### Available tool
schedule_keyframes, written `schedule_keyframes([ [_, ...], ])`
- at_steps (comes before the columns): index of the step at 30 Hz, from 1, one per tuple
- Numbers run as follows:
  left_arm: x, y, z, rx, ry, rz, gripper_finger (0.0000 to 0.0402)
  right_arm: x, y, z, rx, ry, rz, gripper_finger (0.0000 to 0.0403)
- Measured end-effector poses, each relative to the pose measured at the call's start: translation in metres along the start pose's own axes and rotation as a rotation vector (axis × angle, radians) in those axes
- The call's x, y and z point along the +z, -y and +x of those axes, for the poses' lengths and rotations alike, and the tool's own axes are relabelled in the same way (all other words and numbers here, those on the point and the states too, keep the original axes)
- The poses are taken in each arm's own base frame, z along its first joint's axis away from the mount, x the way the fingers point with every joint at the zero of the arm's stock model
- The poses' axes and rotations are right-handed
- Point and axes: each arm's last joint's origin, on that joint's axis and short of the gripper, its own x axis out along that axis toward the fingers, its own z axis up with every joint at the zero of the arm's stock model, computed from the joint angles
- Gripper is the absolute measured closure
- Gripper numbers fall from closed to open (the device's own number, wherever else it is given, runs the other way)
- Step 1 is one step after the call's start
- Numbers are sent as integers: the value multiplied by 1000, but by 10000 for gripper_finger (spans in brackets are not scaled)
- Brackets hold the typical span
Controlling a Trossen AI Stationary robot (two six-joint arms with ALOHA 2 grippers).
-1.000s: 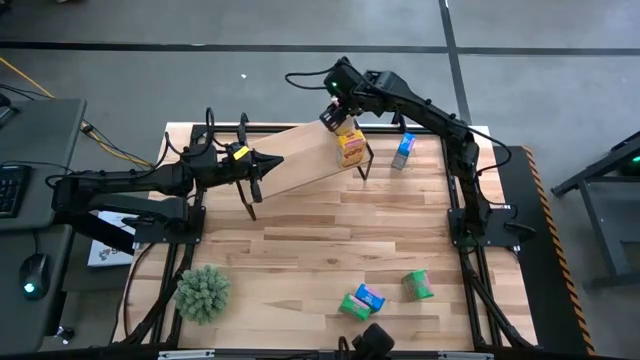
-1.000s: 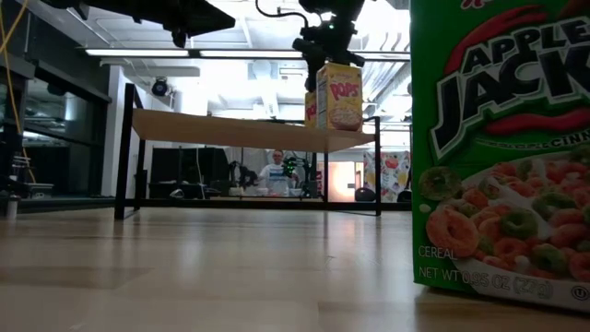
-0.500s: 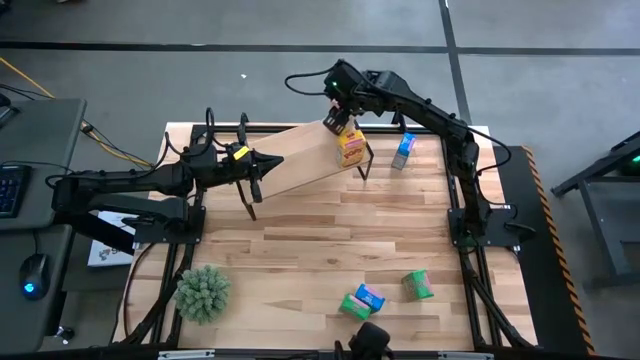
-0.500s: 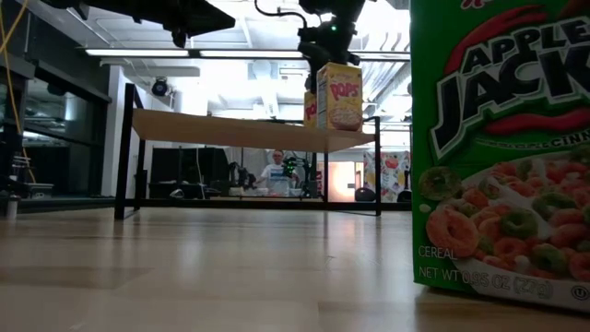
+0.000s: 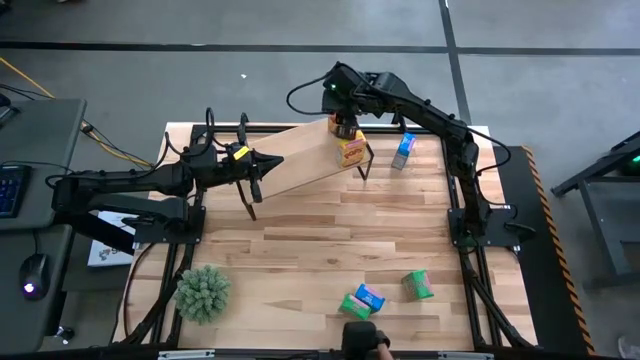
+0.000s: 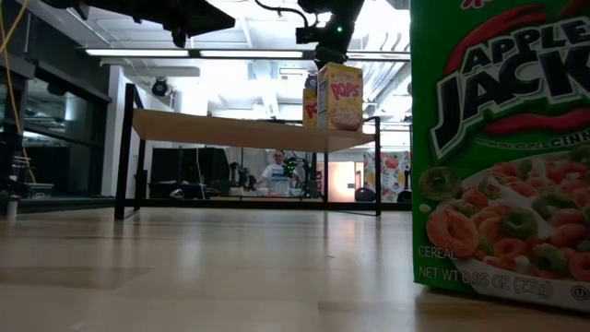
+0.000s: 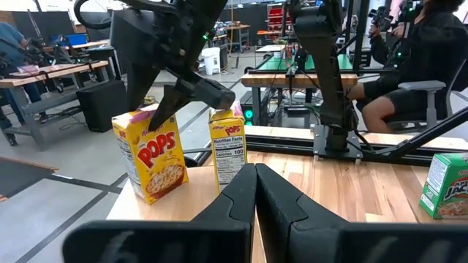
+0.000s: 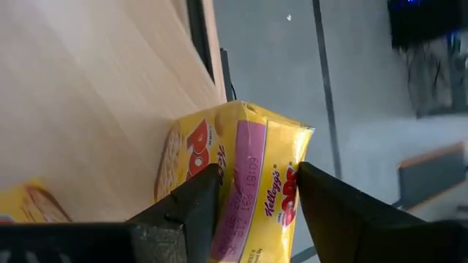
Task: Stack cereal on shelf
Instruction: Adjust the yellow cereal boxes on the shelf
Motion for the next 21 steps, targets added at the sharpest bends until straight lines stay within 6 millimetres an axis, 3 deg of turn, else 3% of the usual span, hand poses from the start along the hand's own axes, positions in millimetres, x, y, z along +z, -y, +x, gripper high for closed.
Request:
schedule_keyframes([
  [12, 0, 0, 0, 0, 0, 0, 398, 3, -4, -2, -22, -14, -377, 229],
  [21, 0, 0, 0, 0, 0, 0, 398, 7, -12, -5, -32, -17, -487, 229],
])
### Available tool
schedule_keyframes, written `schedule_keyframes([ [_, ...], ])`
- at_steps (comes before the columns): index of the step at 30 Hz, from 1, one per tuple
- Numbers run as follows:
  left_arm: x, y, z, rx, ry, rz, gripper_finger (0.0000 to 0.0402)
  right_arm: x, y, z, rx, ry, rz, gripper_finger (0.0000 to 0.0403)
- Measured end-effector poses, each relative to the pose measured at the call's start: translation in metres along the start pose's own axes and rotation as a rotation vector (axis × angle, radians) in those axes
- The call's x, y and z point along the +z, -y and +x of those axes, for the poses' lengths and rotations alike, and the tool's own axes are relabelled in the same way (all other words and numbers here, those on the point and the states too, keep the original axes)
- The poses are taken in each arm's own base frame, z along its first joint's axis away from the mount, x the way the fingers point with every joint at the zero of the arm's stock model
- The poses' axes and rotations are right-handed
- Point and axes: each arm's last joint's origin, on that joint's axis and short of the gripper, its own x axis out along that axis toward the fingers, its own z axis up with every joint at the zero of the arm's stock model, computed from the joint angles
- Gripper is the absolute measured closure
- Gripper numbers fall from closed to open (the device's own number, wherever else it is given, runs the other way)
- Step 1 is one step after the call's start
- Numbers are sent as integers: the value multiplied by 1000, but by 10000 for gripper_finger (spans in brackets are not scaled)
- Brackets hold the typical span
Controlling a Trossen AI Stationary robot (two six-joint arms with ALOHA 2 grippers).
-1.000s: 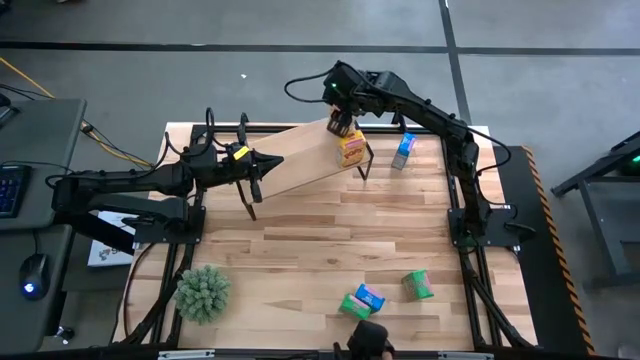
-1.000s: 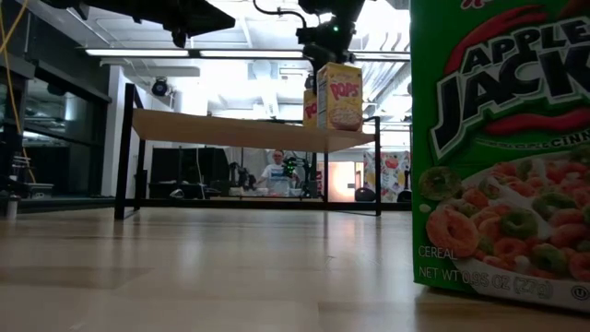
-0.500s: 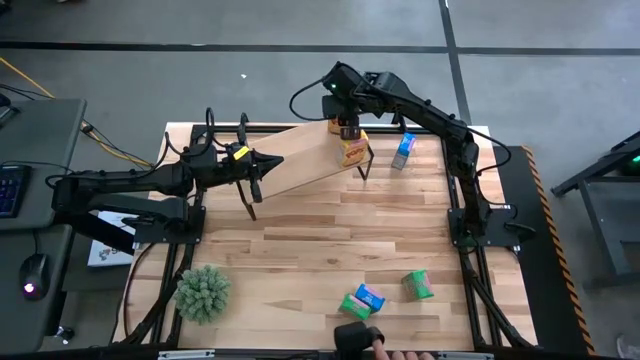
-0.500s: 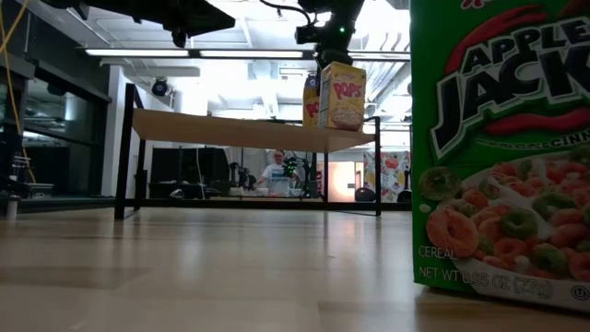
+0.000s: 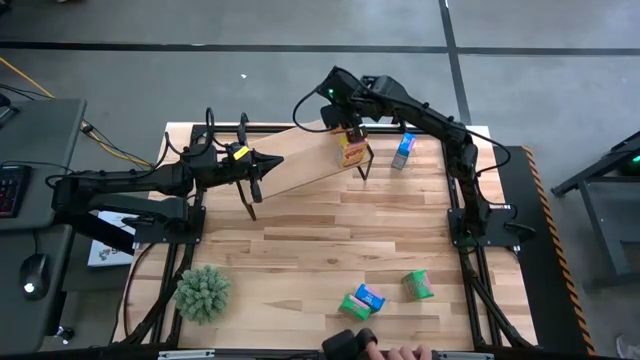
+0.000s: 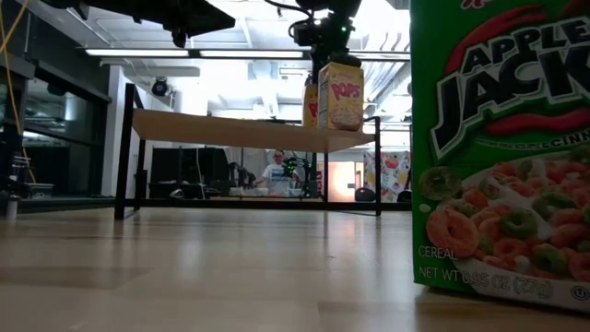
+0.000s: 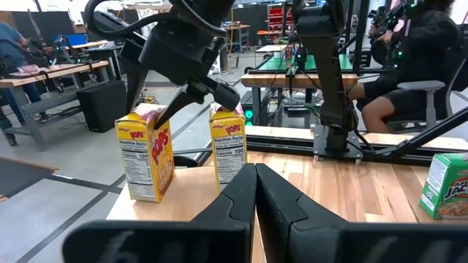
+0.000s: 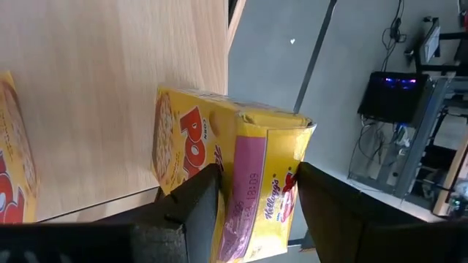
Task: Stack cereal on shelf
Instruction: Adjust the yellow cereal boxes on the shelf
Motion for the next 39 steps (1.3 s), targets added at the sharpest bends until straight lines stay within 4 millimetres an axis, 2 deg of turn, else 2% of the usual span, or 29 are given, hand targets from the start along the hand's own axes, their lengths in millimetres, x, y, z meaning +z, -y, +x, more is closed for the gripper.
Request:
schedule_keyframes([
  [13, 0, 0, 0, 0, 0, 0, 398, 1, 1, -4, -36, -23, 4, 229],
  [23, 0, 0, 0, 1, 0, 0, 398, -2, -1, -29, -47, -4, 3, 229],
  [32, 0, 0, 0, 1, 0, 0, 398, 3, -20, -46, 33, -16, -17, 240],
  [39, 1, 0, 0, 1, 5, -1, 398, 11, -27, -51, 43, -7, -17, 246],
])
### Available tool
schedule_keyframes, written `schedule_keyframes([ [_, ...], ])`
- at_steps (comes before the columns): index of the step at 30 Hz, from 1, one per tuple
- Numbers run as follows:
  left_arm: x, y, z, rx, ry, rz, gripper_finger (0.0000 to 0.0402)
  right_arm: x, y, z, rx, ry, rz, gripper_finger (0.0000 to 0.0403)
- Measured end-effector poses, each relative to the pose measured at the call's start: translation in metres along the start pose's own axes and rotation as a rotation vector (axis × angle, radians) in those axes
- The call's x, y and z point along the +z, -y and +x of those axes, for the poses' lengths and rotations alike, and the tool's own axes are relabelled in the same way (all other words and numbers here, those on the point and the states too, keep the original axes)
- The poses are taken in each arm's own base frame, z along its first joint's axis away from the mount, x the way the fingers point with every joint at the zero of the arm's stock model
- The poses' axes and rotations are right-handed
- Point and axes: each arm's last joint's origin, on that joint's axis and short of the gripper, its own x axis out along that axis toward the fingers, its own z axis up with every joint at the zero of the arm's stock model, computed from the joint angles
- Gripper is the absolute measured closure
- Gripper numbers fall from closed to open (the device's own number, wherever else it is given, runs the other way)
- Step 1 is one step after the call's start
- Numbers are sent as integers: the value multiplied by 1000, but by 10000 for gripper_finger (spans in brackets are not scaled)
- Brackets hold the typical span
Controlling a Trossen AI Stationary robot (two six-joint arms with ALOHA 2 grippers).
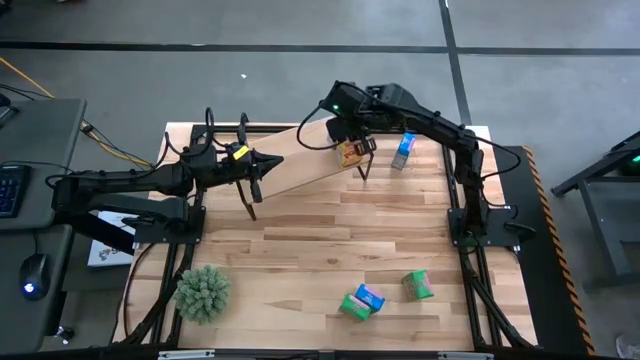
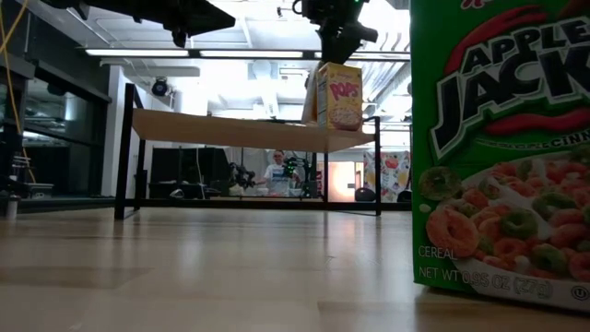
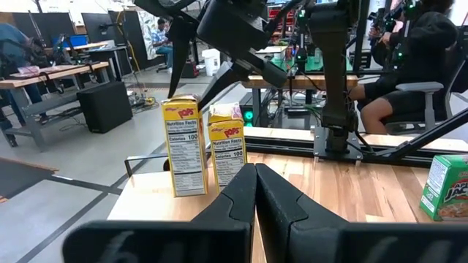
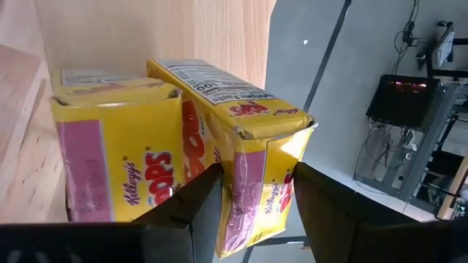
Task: Stack cereal on shelf
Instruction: Adjust the yellow cereal boxes on the shelf
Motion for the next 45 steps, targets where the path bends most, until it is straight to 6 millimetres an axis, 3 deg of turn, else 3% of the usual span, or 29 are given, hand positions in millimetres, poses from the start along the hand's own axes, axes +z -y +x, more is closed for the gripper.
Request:
schedule_keyframes([
  [24, 0, 0, 0, 0, -1, 0, 399, -6, 0, 3, 55, 1, 159, 246],
  [45, 0, 0, 0, 0, -1, 0, 398, -7, 2, 3, 14, -37, 115, 224],
])
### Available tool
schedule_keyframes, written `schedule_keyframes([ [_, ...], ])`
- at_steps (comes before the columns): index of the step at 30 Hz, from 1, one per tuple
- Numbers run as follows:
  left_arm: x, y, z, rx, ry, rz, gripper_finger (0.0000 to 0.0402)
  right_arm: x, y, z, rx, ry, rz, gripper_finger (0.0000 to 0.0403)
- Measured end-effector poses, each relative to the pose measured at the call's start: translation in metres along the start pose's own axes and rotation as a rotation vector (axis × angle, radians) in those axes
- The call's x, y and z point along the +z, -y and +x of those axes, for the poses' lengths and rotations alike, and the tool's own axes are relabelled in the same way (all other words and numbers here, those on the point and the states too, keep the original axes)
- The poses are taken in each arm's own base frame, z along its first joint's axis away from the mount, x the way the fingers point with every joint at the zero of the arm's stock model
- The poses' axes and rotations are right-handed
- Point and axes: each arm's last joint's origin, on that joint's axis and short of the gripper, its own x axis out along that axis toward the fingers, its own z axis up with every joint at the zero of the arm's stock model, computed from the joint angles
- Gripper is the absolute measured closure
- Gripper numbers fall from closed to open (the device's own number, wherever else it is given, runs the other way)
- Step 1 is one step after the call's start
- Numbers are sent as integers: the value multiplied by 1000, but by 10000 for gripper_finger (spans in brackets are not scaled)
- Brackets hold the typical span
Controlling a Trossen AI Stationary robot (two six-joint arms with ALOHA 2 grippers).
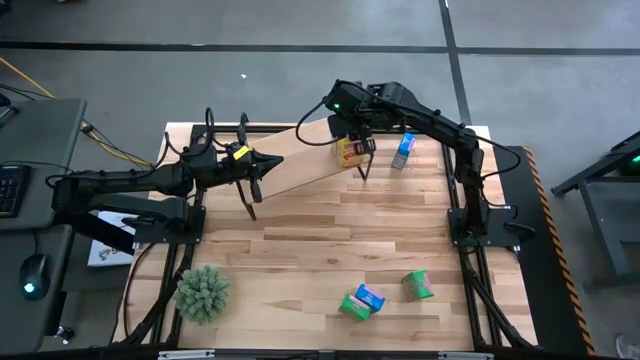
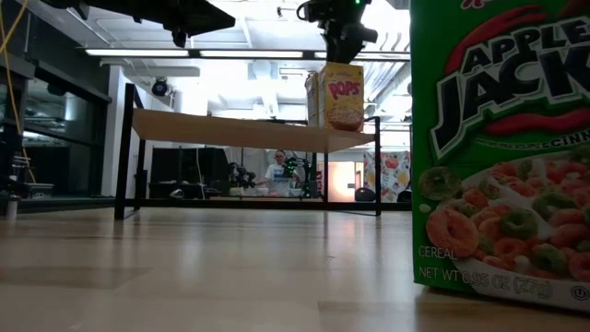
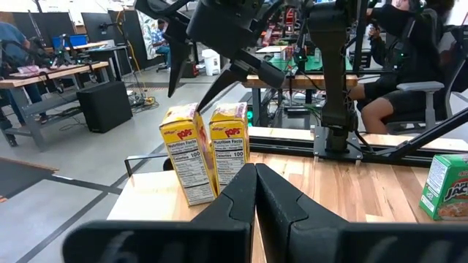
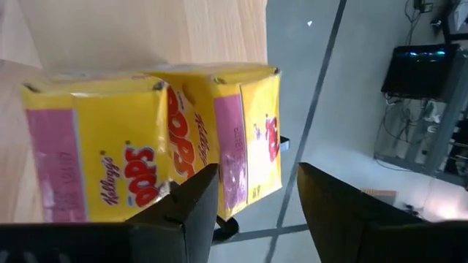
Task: Stack cereal on shelf
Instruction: Adjust the yellow cereal boxes on the shelf, then put the top blue cereal box on the shelf
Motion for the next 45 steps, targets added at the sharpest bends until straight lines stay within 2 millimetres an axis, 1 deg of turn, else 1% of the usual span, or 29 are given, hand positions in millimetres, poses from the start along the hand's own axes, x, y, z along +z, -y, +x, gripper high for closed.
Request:
schedule_keyframes([
  [4, 0, 0, 0, 0, -1, 0, 398, -1, 1, -2, -13, -7, -17, 224],
  [11, 0, 0, 0, 0, -1, 0, 398, -5, 1, -11, -30, 3, -3, 224],
  [14, 0, 0, 0, 0, -1, 0, 398, -6, 0, -18, -39, 17, -1, 224],
  [19, 0, 0, 0, 0, -2, 0, 398, -12, 0, -36, -65, 47, 33, 225],
  [23, -2, 0, 0, -2, -17, 2, 398, -25, -1, -55, -21, 101, 149, 225],
  [26, -2, 0, 0, -2, -24, 3, 398, -43, -4, -70, 77, 125, 276, 225],
  [30, -2, 0, 0, -7, -23, 0, 398, -65, -7, -89, 200, 197, 519, 225],
  [31, -2, 0, 0, -7, -23, -2, 398, -71, -10, -93, 223, 202, 556, 225],
  [33, -3, 0, 0, -7, -27, -21, 399, -83, -17, -99, 213, 184, 626, 225],
  [35, -3, 0, 0, -7, -27, -26, 398, -95, -27, -99, 172, 114, 699, 225],
  [37, -3, 0, 0, -7, -27, -26, 398, -105, -37, -92, 103, 56, 785, 225],
  [39, -3, 0, 0, -7, -26, -31, 398, -119, -48, -82, 6, 0, 900, 225],
  [42, -2, 0, 0, -7, -20, -34, 398, -134, -64, -56, -151, -18, 1109, 225],
  [45, -2, 0, 0, -7, -21, -34, 398, -146, -81, -26, -230, -3, 1311, 224],
])
